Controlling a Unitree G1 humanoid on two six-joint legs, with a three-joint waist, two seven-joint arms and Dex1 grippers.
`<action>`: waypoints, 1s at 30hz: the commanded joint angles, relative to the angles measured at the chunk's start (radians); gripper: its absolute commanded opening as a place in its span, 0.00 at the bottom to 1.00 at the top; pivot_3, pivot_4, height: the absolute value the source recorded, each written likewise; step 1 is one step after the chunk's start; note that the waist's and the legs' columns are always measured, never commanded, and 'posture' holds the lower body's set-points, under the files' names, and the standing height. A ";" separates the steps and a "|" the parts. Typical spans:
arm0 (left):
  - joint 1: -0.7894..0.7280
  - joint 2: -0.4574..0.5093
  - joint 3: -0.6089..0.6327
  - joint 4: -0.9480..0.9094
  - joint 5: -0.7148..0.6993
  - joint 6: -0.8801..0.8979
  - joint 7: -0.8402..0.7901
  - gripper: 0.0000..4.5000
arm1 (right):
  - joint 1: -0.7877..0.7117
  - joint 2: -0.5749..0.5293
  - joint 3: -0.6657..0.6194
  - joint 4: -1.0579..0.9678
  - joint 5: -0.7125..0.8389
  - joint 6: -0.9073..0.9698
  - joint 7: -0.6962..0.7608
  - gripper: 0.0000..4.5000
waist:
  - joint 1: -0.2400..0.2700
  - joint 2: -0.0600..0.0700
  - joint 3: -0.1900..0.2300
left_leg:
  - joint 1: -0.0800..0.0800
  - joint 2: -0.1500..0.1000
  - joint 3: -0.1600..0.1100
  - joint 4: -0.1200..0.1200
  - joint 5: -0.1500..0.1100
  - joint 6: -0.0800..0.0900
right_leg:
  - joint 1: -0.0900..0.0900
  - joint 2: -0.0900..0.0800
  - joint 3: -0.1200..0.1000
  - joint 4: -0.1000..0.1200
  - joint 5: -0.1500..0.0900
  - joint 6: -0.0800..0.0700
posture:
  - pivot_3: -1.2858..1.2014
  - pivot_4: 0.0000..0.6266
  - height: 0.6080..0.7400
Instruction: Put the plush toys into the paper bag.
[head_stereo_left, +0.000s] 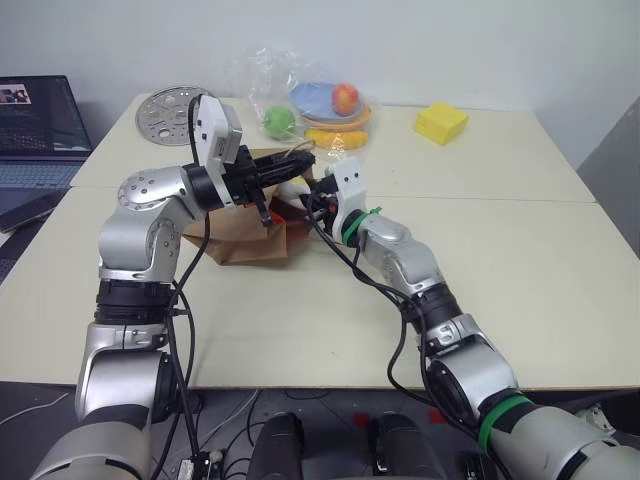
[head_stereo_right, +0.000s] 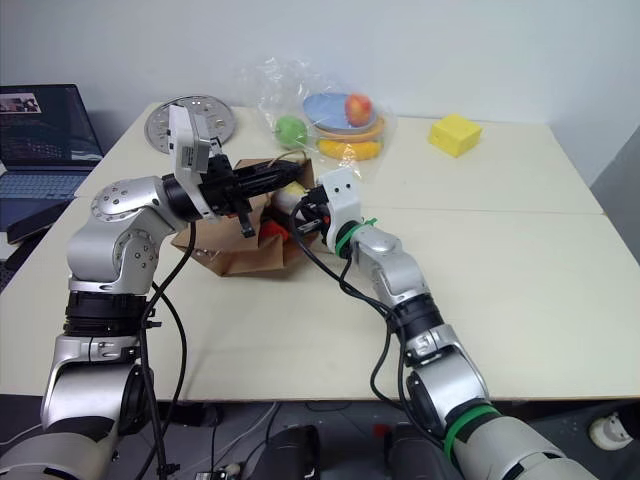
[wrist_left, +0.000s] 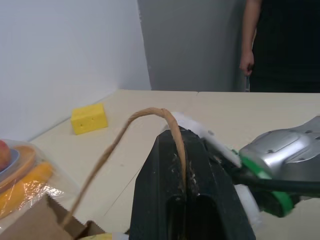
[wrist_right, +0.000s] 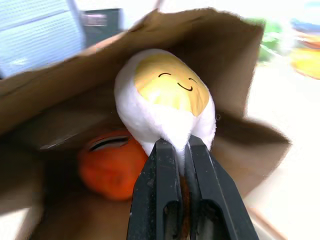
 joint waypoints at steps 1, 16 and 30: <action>0.001 0.007 0.008 -0.055 -0.024 0.010 -0.007 0.00 | -0.028 0.013 -0.009 0.105 -0.024 -0.051 0.004 0.00 | -0.001 0.000 0.000 | 0.000 0.000 0.000 0.000 0.000 0.000 | 0.000 0.000 0.000 0.000 0.000 0.000 | 0.52 0.24 1.00; 0.001 0.005 0.010 -0.059 -0.028 0.012 -0.006 0.00 | 0.052 -0.054 0.009 -0.043 -0.067 0.003 0.132 0.73 | -0.001 0.000 0.000 | 0.000 0.000 0.000 0.000 0.000 0.000 | 0.000 0.000 0.000 0.001 0.000 0.000 | 0.52 0.24 1.00; 0.003 0.003 0.006 -0.053 -0.025 0.006 -0.006 0.00 | 0.406 -0.334 0.183 -0.825 -0.002 0.385 0.357 0.99 | 0.000 0.000 0.000 | 0.000 0.000 0.000 0.000 0.000 0.000 | 0.000 0.000 0.000 0.000 0.000 0.000 | 0.52 0.24 1.00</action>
